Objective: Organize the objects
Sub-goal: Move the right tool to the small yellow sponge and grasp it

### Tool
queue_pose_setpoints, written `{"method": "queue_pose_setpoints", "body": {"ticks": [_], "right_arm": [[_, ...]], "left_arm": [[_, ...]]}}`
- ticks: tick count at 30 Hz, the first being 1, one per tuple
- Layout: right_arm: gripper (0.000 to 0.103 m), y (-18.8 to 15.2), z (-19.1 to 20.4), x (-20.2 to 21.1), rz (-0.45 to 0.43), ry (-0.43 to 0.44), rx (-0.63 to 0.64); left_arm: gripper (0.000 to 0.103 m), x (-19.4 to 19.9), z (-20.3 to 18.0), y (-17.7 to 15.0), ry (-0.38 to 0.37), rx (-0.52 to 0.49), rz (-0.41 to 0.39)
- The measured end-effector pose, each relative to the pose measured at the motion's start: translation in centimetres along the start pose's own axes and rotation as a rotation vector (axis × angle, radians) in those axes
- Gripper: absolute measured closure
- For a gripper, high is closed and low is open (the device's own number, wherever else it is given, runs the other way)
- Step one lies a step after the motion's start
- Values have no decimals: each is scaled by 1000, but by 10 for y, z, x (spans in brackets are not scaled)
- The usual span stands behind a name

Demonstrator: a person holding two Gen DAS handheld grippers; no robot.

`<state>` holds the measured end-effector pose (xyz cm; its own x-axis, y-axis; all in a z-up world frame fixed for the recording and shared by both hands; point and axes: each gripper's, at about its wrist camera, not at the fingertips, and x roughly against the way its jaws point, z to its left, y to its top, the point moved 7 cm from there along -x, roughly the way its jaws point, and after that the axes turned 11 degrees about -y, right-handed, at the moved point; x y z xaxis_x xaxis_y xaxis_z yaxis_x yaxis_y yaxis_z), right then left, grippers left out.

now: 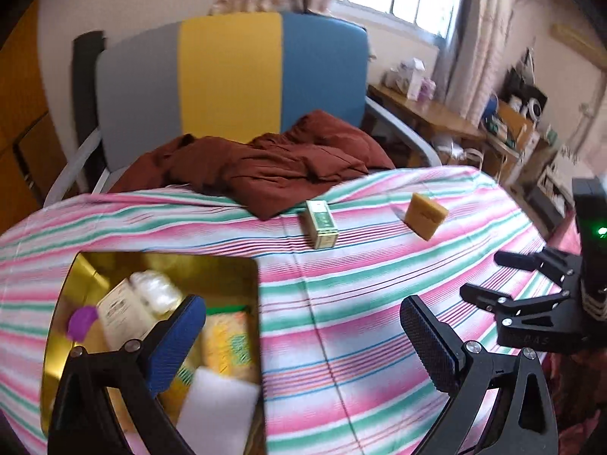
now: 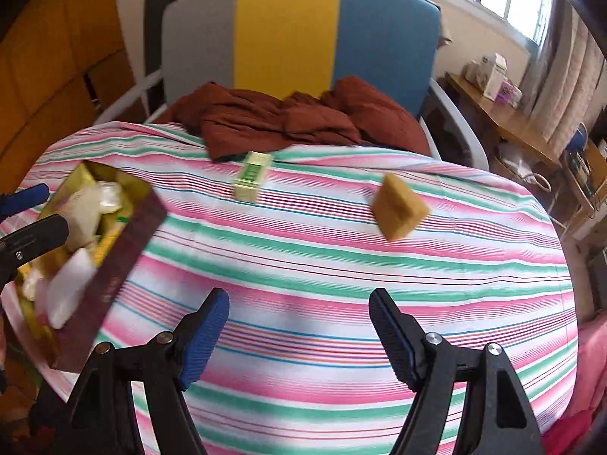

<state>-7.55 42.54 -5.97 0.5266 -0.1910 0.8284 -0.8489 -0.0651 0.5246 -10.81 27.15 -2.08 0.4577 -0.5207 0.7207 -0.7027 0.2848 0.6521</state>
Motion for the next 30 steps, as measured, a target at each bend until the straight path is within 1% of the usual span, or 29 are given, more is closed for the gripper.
{"method": "queue_pose_setpoints", "body": {"ticks": [4,6,9,12,14,17,19,21,25,27,30], "right_arm": [[26,6,-23,-20,20,-25,34],[26,12,-33,-32,22,-30,32],[26,22,-53,-51,17,-70,11],[26,29,-70,-69,31,-74,-26],[26,35,-78,-77,23,-69,-35],[25,51,-85,-89,-5,-86,-20],[22,61,-90,-101,-9,-86,-18],[21,67,-96,-115,5,-90,-37],[21,73,-107,-141,45,-44,-102],[21,73,-111,-151,48,-36,-126],[23,71,-109,-166,62,-10,-145]], "left_arm": [[0,-39,-18,15,15,-62,59],[0,-54,-21,17,32,-90,83],[0,-79,-23,20,57,-112,119],[0,-100,-20,25,63,-103,149],[0,-114,-18,29,63,-86,163],[0,-135,-15,36,79,-69,183],[0,-146,-13,39,87,-64,197],[0,-157,-8,43,96,-54,209],[0,-171,7,47,122,-18,217],[0,-177,15,47,110,12,224],[0,-185,23,46,115,47,238]]}}
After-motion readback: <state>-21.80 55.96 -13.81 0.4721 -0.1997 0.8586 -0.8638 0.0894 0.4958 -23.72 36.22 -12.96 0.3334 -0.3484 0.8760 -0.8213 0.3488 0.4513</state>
